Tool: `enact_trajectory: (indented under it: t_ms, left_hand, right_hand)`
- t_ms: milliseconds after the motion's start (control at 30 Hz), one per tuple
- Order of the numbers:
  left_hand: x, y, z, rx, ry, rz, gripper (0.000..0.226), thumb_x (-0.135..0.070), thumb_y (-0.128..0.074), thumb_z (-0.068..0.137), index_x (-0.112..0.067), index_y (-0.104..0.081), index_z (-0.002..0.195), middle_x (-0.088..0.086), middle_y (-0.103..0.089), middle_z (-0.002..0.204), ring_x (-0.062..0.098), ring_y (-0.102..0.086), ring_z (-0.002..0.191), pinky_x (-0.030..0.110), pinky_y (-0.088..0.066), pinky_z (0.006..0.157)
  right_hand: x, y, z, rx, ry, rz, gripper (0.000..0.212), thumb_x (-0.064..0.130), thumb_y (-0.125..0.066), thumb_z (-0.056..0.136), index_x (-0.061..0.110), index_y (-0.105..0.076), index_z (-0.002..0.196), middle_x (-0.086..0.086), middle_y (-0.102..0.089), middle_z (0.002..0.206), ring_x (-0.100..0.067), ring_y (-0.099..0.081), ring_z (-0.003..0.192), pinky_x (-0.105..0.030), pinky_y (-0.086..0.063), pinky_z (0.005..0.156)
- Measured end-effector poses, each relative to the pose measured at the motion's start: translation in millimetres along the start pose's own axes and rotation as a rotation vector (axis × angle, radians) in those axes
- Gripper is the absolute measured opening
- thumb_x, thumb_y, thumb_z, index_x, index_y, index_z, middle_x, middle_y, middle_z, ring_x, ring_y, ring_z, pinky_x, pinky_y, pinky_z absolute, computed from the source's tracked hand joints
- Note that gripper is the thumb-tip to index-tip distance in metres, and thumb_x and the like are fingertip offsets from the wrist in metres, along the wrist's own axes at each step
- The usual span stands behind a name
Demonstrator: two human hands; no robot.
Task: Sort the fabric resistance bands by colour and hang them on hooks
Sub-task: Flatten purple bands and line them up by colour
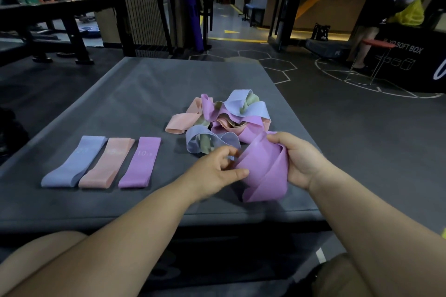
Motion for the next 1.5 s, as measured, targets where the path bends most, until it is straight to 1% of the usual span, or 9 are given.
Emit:
enact_trajectory:
  t_ms: [67, 167, 300, 400, 533, 800, 900, 1200, 1500]
  left_hand:
    - [1.3, 2.2, 0.4, -0.019, -0.006, -0.026, 0.012, -0.015, -0.07, 0.087, -0.016, -0.062, 0.096, 0.002, -0.07, 0.093, 0.009, -0.063, 0.086, 0.031, -0.049, 0.087]
    - [2.3, 11.5, 0.5, -0.106, 0.042, -0.206, 0.012, -0.004, -0.057, 0.094, -0.011, -0.057, 0.085, 0.003, -0.062, 0.076, 0.004, -0.057, 0.062, 0.018, -0.049, 0.061]
    - [5.8, 29.2, 0.2, -0.245, 0.152, -0.247, 0.017, -0.004, -0.051, 0.097, -0.011, -0.055, 0.082, 0.006, -0.057, 0.076, 0.014, -0.055, 0.061, 0.021, -0.053, 0.057]
    - [9.7, 40.9, -1.1, -0.287, 0.204, -0.154, 0.016, -0.004, -0.051, 0.094, -0.012, -0.056, 0.082, 0.011, -0.062, 0.085, 0.018, -0.056, 0.063, 0.021, -0.054, 0.056]
    - [17.2, 53.3, -2.8, -0.331, 0.268, -0.12, 0.015, -0.002, -0.047, 0.093, -0.011, -0.055, 0.083, 0.009, -0.057, 0.078, 0.017, -0.048, 0.06, 0.032, -0.055, 0.067]
    - [29.1, 68.6, -13.1, -0.304, 0.392, 0.025, 0.012, -0.007, -0.05, 0.093, -0.014, -0.056, 0.086, 0.006, -0.052, 0.083, 0.017, -0.046, 0.057, 0.027, -0.05, 0.054]
    - [31.5, 70.0, -17.5, -0.257, 0.425, 0.093, 0.012, -0.006, -0.052, 0.092, -0.014, -0.056, 0.084, 0.006, -0.05, 0.079, 0.016, -0.043, 0.055, 0.024, -0.047, 0.048]
    - [30.8, 82.5, -24.5, -0.279, 0.406, 0.37, 0.003, -0.012, -0.058, 0.088, -0.014, -0.059, 0.088, 0.002, -0.054, 0.08, 0.016, -0.05, 0.06, 0.021, -0.046, 0.049]
    - [24.4, 85.5, -30.4, -0.263, 0.38, 0.777, 0.017, -0.032, -0.062, 0.087, -0.022, -0.053, 0.097, -0.001, -0.06, 0.093, 0.018, -0.057, 0.082, 0.03, -0.045, 0.068]
  right_hand:
    - [1.3, 0.6, 0.7, -0.021, 0.018, -0.052, 0.02, 0.014, -0.052, 0.094, 0.006, -0.069, 0.102, -0.01, -0.072, 0.091, -0.022, -0.067, 0.081, -0.033, -0.052, 0.077]
    - [3.5, 9.2, -1.6, -0.093, -0.012, -0.36, 0.011, 0.02, -0.062, 0.092, 0.013, -0.066, 0.084, 0.0, -0.066, 0.071, -0.01, -0.059, 0.054, -0.023, -0.047, 0.053]
    - [-0.9, 17.4, -2.5, 0.032, -0.12, -0.65, 0.013, 0.027, -0.068, 0.088, 0.017, -0.06, 0.087, 0.006, -0.052, 0.06, -0.006, -0.041, 0.045, -0.015, -0.031, 0.037]
    - [-0.9, 17.9, -3.6, 0.163, -0.161, -0.686, 0.03, 0.019, -0.075, 0.081, 0.015, -0.062, 0.108, 0.009, -0.06, 0.062, -0.004, -0.051, 0.05, -0.015, -0.038, 0.043]
    - [-0.8, 26.2, -3.6, 0.271, -0.216, -0.756, 0.071, 0.022, -0.086, 0.046, 0.018, -0.063, 0.113, -0.007, -0.063, 0.09, -0.021, -0.059, 0.082, -0.032, -0.045, 0.074]
    - [4.7, 44.7, -1.5, 0.086, -0.157, -0.795, 0.023, 0.011, -0.065, 0.059, 0.011, -0.062, 0.082, -0.003, -0.053, 0.066, -0.007, -0.046, 0.049, -0.018, -0.036, 0.047]
    - [4.2, 56.7, -0.5, 0.009, -0.203, -0.768, 0.013, 0.001, -0.062, 0.083, 0.01, -0.058, 0.075, -0.002, -0.054, 0.057, -0.008, -0.05, 0.045, -0.013, -0.031, 0.035]
    - [9.0, 83.0, -8.9, -0.121, -0.274, -0.813, 0.011, 0.002, -0.062, 0.087, 0.013, -0.065, 0.087, -0.004, -0.067, 0.071, -0.013, -0.065, 0.058, -0.024, -0.055, 0.056]
    - [8.7, 103.5, -12.0, -0.27, -0.203, -0.998, 0.012, 0.016, -0.075, 0.082, 0.008, -0.066, 0.087, -0.006, -0.064, 0.065, -0.017, -0.058, 0.055, -0.021, -0.041, 0.049]
Point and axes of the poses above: each hand's wrist, its own z-axis towards the middle knuckle, its own y-axis out of the back of the hand, x = y × z, the point moved 6 cm from there along z, towards the middle knuckle
